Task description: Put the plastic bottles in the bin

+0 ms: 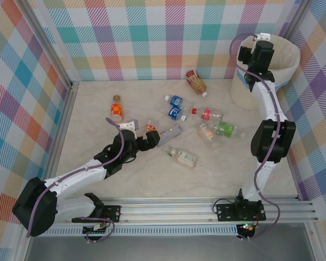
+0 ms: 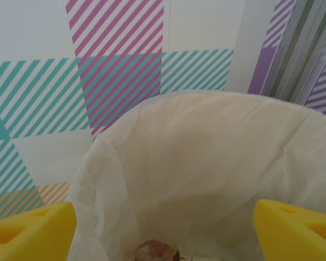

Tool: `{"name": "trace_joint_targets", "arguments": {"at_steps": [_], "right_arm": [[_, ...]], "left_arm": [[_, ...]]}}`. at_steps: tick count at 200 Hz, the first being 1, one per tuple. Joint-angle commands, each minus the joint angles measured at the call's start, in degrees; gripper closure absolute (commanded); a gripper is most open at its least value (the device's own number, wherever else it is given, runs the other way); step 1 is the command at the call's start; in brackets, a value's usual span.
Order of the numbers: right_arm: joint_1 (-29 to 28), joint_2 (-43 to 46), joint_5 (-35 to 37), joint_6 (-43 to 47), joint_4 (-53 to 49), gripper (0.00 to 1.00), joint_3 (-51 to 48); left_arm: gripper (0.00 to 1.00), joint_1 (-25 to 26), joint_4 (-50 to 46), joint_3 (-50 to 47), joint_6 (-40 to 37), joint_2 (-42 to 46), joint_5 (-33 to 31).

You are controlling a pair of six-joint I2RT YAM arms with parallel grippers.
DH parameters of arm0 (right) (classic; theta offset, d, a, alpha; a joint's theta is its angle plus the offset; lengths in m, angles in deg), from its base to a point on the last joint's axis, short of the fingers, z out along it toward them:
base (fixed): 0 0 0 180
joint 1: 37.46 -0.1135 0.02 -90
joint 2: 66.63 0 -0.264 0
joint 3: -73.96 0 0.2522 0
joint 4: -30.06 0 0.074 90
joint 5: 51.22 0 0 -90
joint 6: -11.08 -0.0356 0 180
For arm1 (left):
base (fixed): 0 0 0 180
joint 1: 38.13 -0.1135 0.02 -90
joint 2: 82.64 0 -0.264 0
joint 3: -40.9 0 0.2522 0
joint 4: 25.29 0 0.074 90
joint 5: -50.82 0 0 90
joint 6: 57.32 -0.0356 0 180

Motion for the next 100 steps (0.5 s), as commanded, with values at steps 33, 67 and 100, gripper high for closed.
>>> {"name": "trace_joint_targets", "arguments": {"at_steps": [33, 67, 100], "right_arm": [[0.4, -0.5, -12.8, 0.8, -19.8, 0.05, 6.7], [0.6, -1.5, -16.1, 4.8, -27.8, 0.06, 10.2], [0.5, -3.4, -17.4, 7.7, -32.8, 0.18, 12.8]], "left_arm": [[0.00, 0.7, 0.6, -0.9, 0.3, 0.6, -1.5], [0.00, 0.7, 0.7, -0.8, 0.1, 0.2, -1.6], [0.00, 0.7, 0.7, -1.0, 0.1, 0.2, -1.5]]}}
